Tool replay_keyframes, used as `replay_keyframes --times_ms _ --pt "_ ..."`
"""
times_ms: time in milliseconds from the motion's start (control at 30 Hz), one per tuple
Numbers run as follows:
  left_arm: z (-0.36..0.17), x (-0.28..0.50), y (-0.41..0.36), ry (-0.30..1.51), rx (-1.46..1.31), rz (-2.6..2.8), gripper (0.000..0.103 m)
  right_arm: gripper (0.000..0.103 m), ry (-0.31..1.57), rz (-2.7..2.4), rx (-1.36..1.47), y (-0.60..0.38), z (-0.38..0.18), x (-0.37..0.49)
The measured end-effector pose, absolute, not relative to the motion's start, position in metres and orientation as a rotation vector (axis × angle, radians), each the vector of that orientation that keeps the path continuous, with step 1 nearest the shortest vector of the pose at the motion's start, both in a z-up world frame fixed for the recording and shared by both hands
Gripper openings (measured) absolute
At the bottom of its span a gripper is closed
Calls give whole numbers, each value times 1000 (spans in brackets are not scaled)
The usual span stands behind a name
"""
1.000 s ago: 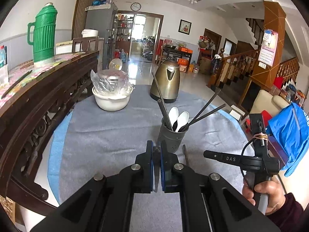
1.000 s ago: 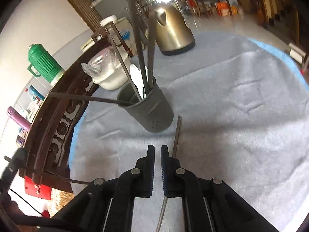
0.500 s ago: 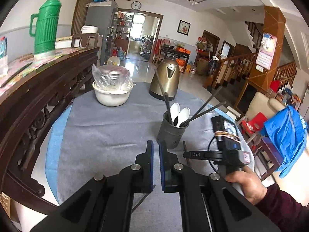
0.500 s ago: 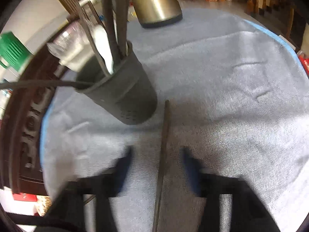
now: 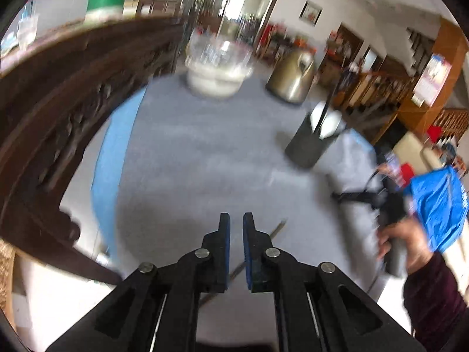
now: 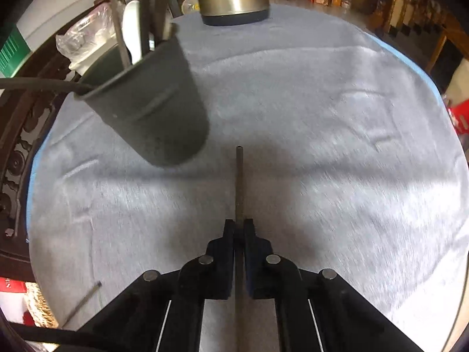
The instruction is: Organize utensils
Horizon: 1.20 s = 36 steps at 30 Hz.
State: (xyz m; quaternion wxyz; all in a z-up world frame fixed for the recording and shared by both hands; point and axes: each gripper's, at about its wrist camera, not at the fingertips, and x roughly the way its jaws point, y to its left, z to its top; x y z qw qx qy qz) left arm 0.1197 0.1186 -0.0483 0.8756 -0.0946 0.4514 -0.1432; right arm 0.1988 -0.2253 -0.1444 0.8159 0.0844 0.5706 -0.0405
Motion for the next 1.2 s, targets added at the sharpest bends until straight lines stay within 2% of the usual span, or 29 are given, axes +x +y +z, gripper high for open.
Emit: replay_keyframes --times_ms 67,233,367,567,633,700,1067,1133,1200 --pt "-65 109 128 1005 -199 -277 16 6 1214 -75 202 -234 -142 182" --pt "-108 65 168 1144 -375 -203 17 6 1187 -54 219 -250 -130 142" --pt "-125 44 181 1178 -524 -161 17 6 1177 -28 235 -254 -124 128" --pt "-139 46 180 1169 -681 -144 28 5 1188 0 244 -241 -126 124" --pt "-143 45 180 1149 -717 -144 40 5 1195 -1 229 -239 -127 122" --pt "-150 45 181 1119 -778 -128 45 6 1223 -4 227 -239 -137 125" --pt "-168 58 202 978 -1012 -70 42 6 1196 -20 156 -231 -141 124" --pt "-170 62 202 973 -1037 -76 27 7 1197 -21 158 -230 -143 125" --pt "-172 64 204 961 -1071 -81 24 7 1196 -22 158 -231 -141 124"
